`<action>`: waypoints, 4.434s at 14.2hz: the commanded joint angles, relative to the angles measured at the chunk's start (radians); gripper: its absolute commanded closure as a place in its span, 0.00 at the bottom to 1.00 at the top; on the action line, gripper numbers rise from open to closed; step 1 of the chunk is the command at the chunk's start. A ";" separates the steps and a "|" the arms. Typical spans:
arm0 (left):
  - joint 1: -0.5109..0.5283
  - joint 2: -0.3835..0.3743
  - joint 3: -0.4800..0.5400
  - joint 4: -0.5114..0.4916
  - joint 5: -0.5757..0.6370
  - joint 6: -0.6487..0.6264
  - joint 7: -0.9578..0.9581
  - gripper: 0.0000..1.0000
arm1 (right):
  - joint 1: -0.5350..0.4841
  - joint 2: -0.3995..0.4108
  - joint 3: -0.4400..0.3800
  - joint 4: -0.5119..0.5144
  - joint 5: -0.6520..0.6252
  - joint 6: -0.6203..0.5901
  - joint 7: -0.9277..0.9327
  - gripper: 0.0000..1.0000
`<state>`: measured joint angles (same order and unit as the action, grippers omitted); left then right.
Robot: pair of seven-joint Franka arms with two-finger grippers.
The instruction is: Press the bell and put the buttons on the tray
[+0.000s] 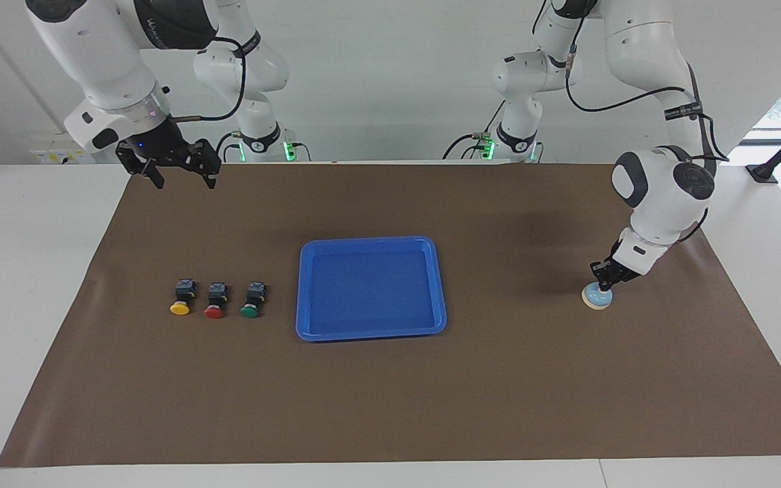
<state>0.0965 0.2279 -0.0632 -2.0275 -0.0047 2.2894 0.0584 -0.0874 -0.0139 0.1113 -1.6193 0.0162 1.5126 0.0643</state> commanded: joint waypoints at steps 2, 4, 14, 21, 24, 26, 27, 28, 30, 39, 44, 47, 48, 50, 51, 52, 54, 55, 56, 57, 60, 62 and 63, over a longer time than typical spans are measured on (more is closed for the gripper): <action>-0.004 -0.013 -0.006 0.135 0.020 -0.233 0.006 1.00 | -0.014 -0.015 0.005 -0.014 0.015 -0.008 -0.008 0.00; -0.009 -0.038 -0.010 0.235 0.020 -0.403 0.005 0.77 | -0.014 -0.015 0.005 -0.014 0.015 -0.008 -0.008 0.00; -0.046 -0.289 -0.017 0.253 0.009 -0.731 -0.038 0.00 | -0.072 -0.014 0.004 -0.014 0.015 -0.006 -0.008 0.00; -0.069 -0.222 -0.017 0.294 -0.006 -0.718 -0.037 0.00 | -0.144 -0.046 0.004 -0.209 0.015 0.323 -0.090 0.00; -0.086 -0.219 -0.012 0.352 -0.011 -0.789 -0.041 0.00 | -0.176 0.058 0.004 -0.212 0.005 0.423 -0.147 0.00; -0.092 -0.226 -0.010 0.349 -0.003 -0.801 -0.048 0.00 | -0.192 0.121 0.004 -0.215 0.004 0.510 -0.191 0.00; -0.090 -0.226 -0.012 0.354 -0.003 -0.812 -0.048 0.00 | -0.202 0.150 0.004 -0.218 0.004 0.533 -0.193 0.00; -0.090 -0.226 -0.013 0.357 -0.005 -0.808 -0.049 0.00 | -0.209 0.167 0.004 -0.231 0.004 0.556 -0.195 0.00; -0.089 -0.228 -0.015 0.357 -0.005 -0.806 -0.061 0.00 | -0.218 0.164 0.002 -0.316 0.002 0.638 -0.201 0.00; -0.090 -0.239 -0.017 0.343 -0.003 -0.783 -0.055 0.00 | -0.212 0.199 0.004 -0.461 0.001 0.725 -0.291 0.00; -0.077 -0.242 -0.014 0.343 -0.003 -0.785 -0.057 0.00 | -0.201 0.206 0.004 -0.455 -0.001 0.753 -0.285 0.00; -0.077 -0.242 -0.012 0.343 -0.003 -0.785 -0.060 0.00 | -0.166 0.206 0.004 -0.456 -0.002 0.758 -0.218 0.00; -0.077 -0.246 -0.012 0.345 -0.003 -0.783 -0.060 0.00 | -0.166 0.206 0.004 -0.456 -0.007 0.759 -0.174 0.00; -0.081 -0.252 -0.012 0.345 -0.003 -0.781 -0.058 0.00 | -0.167 0.227 0.004 -0.456 -0.034 0.759 -0.169 0.00; -0.081 -0.252 -0.012 0.345 -0.003 -0.784 -0.058 0.00 | -0.170 0.238 0.004 -0.455 -0.042 0.764 -0.170 0.00; -0.080 -0.252 -0.012 0.345 -0.003 -0.785 -0.058 0.00 | -0.173 0.244 0.004 -0.450 -0.054 0.765 -0.173 0.00; -0.077 -0.252 -0.012 0.343 -0.003 -0.783 -0.058 0.00 | -0.179 0.265 0.004 -0.444 -0.077 0.791 -0.176 0.00; -0.077 -0.254 -0.012 0.345 -0.003 -0.783 -0.058 0.00 | -0.189 0.276 0.004 -0.441 -0.078 0.796 -0.176 0.00; -0.077 -0.253 -0.012 0.345 -0.003 -0.783 -0.058 0.00 | -0.192 0.282 0.004 -0.439 -0.078 0.796 -0.178 0.00; -0.077 -0.254 -0.012 0.345 -0.003 -0.783 -0.058 0.00 | -0.198 0.284 0.004 -0.439 -0.078 0.796 -0.179 0.00; -0.077 -0.253 -0.012 0.345 -0.003 -0.783 -0.058 0.00 | -0.199 0.287 0.004 -0.441 -0.078 0.794 -0.179 0.00; -0.077 -0.254 -0.012 0.345 -0.003 -0.783 -0.058 0.00 | -0.204 0.296 0.004 -0.441 -0.078 0.799 -0.179 0.00; -0.077 -0.254 -0.012 0.345 -0.003 -0.783 -0.058 0.00 | -0.209 0.299 0.004 -0.444 -0.078 0.799 -0.179 0.00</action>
<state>0.0190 -0.0168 -0.0774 -1.6870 -0.0079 1.5118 0.0095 -0.2760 0.2675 0.1056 -2.0676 -0.0443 2.2987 -0.1241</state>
